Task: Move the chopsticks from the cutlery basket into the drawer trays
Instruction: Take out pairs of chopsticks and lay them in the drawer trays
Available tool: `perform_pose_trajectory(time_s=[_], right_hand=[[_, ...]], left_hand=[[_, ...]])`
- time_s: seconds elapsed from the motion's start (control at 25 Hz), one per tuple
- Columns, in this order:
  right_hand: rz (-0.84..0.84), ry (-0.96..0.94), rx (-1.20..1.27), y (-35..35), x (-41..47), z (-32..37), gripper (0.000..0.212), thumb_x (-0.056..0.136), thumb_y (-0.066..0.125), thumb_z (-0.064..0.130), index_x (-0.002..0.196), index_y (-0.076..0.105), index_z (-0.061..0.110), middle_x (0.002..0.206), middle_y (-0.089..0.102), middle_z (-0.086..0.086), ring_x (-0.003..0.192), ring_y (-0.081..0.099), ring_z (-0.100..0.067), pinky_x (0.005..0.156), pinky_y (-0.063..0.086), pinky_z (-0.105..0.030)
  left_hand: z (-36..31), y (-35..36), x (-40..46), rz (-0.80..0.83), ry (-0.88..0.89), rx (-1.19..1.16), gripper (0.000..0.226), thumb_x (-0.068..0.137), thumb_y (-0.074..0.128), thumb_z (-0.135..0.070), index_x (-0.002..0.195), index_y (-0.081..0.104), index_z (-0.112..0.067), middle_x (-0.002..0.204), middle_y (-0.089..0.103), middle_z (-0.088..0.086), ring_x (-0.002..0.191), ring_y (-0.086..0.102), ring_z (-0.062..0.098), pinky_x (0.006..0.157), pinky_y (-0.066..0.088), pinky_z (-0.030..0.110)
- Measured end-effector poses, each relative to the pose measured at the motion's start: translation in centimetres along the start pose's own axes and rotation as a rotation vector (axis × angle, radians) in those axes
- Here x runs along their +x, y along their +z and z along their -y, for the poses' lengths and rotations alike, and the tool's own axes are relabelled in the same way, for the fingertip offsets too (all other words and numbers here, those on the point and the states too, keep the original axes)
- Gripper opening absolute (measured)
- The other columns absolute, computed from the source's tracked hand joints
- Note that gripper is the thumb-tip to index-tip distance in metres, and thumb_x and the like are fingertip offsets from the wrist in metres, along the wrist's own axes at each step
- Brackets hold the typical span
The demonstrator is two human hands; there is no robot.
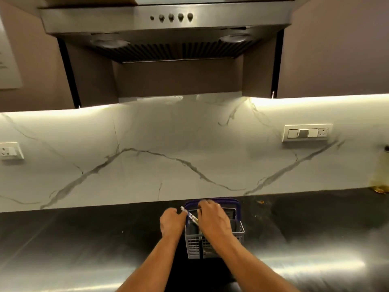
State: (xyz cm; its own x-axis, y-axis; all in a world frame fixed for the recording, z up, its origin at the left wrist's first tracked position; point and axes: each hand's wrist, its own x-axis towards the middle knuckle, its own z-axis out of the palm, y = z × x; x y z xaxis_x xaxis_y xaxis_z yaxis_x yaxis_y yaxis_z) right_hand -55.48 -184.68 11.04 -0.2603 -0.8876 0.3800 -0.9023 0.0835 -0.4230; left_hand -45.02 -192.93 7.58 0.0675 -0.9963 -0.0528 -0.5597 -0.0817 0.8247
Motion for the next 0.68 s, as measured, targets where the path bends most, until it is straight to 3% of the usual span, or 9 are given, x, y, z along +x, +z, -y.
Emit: perform_pose_trajectory(time_s=[0.08,0.16,0.24,0.36,0.52,0.68], right_hand=[[0.049,0.017,0.013,1.4,0.0,-0.8,0.019,0.097,0.05,0.022,0.11,0.06,0.014,0.111,0.064,-0.005,0.096,0.061,-0.02,0.071,0.042,-0.027],[0.072,0.022,0.013,2.3,-0.1,-1.8,0.016,0.098,0.049,0.022,0.107,0.061,0.016,0.108,0.066,-0.003,0.092,0.06,-0.019,0.071,0.045,-0.027],[0.064,0.03,0.021,2.7,0.2,-2.8,0.015,0.098,0.048,0.024,0.102,0.061,0.018,0.102,0.066,-0.001,0.088,0.06,-0.017,0.074,0.051,-0.03],[0.023,0.034,0.034,2.3,0.8,-3.7,0.018,0.099,0.046,0.028,0.104,0.061,0.02,0.098,0.065,0.002,0.083,0.058,-0.013,0.071,0.048,-0.026],[-0.02,0.027,0.043,1.5,1.0,-4.3,0.021,0.099,0.046,0.03,0.108,0.063,0.02,0.101,0.066,0.003,0.083,0.059,-0.012,0.069,0.046,-0.023],[0.006,0.05,0.036,0.9,0.2,-5.6,0.02,0.099,0.048,0.03,0.108,0.062,0.021,0.102,0.066,0.004,0.083,0.058,-0.011,0.068,0.043,-0.021]], left_hand=[[0.4,1.7,0.5,0.001,-0.031,-0.006,0.031,0.091,0.062,-0.033,0.106,0.069,-0.007,0.094,0.07,0.008,0.071,0.059,0.014,0.064,0.052,0.033],[0.1,2.7,0.5,-0.071,-0.056,-0.075,0.027,0.092,0.063,-0.027,0.114,0.067,-0.011,0.104,0.069,0.006,0.087,0.064,0.018,0.07,0.05,0.03],[-0.1,3.3,0.8,-0.136,-0.051,-0.115,0.029,0.09,0.065,-0.024,0.119,0.067,-0.018,0.105,0.07,0.005,0.091,0.066,0.02,0.079,0.055,0.035],[-0.3,4.0,1.2,-0.123,-0.027,-0.125,0.037,0.089,0.067,-0.025,0.125,0.065,-0.021,0.108,0.072,0.006,0.093,0.068,0.02,0.086,0.057,0.039],[-0.8,4.6,1.0,-0.123,-0.018,-0.137,0.049,0.09,0.068,-0.023,0.137,0.054,-0.016,0.132,0.061,0.011,0.115,0.061,0.024,0.092,0.05,0.035],[-0.2,5.3,2.4,-0.166,-0.004,-0.077,0.039,0.09,0.066,-0.021,0.129,0.062,-0.019,0.113,0.069,0.008,0.094,0.068,0.021,0.085,0.058,0.04]])
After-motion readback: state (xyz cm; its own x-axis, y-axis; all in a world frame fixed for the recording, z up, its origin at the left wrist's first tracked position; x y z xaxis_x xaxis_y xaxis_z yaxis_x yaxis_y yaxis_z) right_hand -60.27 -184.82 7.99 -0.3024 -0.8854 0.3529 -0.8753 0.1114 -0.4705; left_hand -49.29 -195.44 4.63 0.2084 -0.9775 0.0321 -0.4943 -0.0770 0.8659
